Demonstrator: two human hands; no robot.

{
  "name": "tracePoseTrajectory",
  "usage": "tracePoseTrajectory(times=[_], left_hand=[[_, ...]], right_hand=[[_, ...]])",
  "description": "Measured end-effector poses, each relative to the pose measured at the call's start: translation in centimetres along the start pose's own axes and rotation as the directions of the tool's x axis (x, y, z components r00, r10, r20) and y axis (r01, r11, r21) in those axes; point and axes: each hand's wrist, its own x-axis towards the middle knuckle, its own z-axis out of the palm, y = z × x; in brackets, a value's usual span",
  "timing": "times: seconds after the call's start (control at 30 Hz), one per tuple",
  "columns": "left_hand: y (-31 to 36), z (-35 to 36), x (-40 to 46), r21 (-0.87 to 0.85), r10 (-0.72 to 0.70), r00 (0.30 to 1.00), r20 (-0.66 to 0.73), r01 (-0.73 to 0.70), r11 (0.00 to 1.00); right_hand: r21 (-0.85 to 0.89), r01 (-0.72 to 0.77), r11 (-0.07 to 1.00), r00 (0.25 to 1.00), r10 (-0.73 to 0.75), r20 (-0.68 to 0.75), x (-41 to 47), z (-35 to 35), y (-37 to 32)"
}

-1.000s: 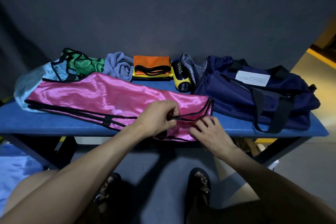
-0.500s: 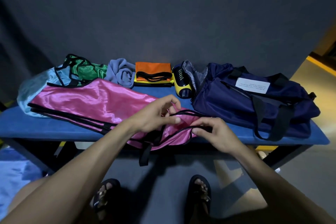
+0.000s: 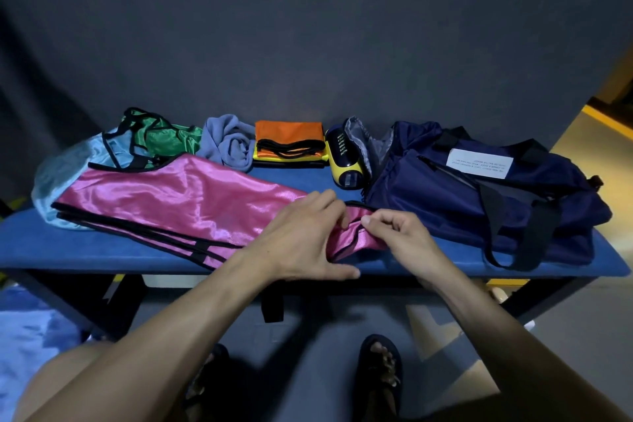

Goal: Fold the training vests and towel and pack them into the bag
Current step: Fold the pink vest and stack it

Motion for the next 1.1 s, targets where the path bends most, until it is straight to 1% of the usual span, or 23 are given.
tracePoseTrajectory(times=[0.07,0.17,0.23,0.33,0.37,0.43,0.5,0.6,0.67,0.77,0.83,0.93,1.03,1.1], left_hand=[[0.6,0.7,-0.1,0.080,0.022,0.997,-0.071,-0.016,0.997],[0.5,0.9,-0.1,0.026,0.038,0.989,-0.144,-0.035,0.999],[0.0,0.7,-0.2,-0.075,0.037,0.990,-0.137,-0.047,0.996],[-0.6,-0.1,-0.2,-0.281,0.073,0.995,-0.063,-0.088,0.956],[-0.7,-0.3,-0.2,-0.313,0.102,0.994,-0.041,-0.110,0.943],[-0.7,-0.6,-0.2,-0.323,0.144,0.989,-0.017,-0.142,0.936],[-0.7,-0.7,0.0,-0.319,0.131,0.991,-0.019,-0.130,0.939],[-0.4,-0.8,0.1,-0.295,0.060,0.996,-0.059,-0.075,0.952],[-0.3,-0.8,0.1,-0.274,0.044,0.993,-0.114,-0.074,0.959],[-0.1,-0.9,0.1,-0.257,0.021,0.986,-0.163,-0.063,0.964],[-0.1,-1.1,0.1,-0.289,0.003,0.984,-0.181,-0.056,0.956],[-0.3,-2.0,0.1,-0.405,-0.012,0.978,-0.210,-0.075,0.911],[-0.7,-2.8,0.1,-0.412,-0.003,0.973,-0.231,-0.095,0.906],[-0.8,-3.1,0.1,-0.387,0.018,0.974,-0.224,-0.106,0.916]], right_hand=[[0.038,-0.013,0.999,1.000,0.014,-0.018,0.0,0.2,-0.2],[0.086,-0.006,0.996,1.000,0.008,-0.030,0.0,0.2,-0.4],[0.085,0.006,0.996,1.000,-0.005,-0.012,-0.1,0.0,-0.5],[0.042,0.009,0.999,0.999,-0.010,0.033,-0.2,-0.6,-0.8],[0.031,0.000,1.000,0.999,-0.002,0.042,-0.2,-0.9,-1.1],[-0.008,-0.019,1.000,0.997,0.019,0.077,-0.3,-1.2,-1.5],[-0.072,-0.012,0.997,0.993,0.020,0.118,-0.2,-1.2,-1.6],[-0.099,0.057,0.993,0.988,-0.042,0.149,-0.4,-1.0,-1.7],[-0.099,0.126,0.987,0.984,-0.111,0.141,-0.7,-0.7,-2.1],[-0.165,0.224,0.961,0.974,-0.218,0.056,-1.3,-0.1,-2.4],[-0.202,0.281,0.938,0.959,-0.283,0.016,-1.5,0.2,-2.4],[-0.219,0.297,0.929,0.953,-0.304,-0.001,-1.6,0.0,-2.7],[-0.299,0.316,0.900,0.947,-0.320,0.037,-1.7,-0.4,-3.0],[-0.385,0.394,0.834,0.916,-0.390,0.092,-1.7,-0.4,-3.5]])
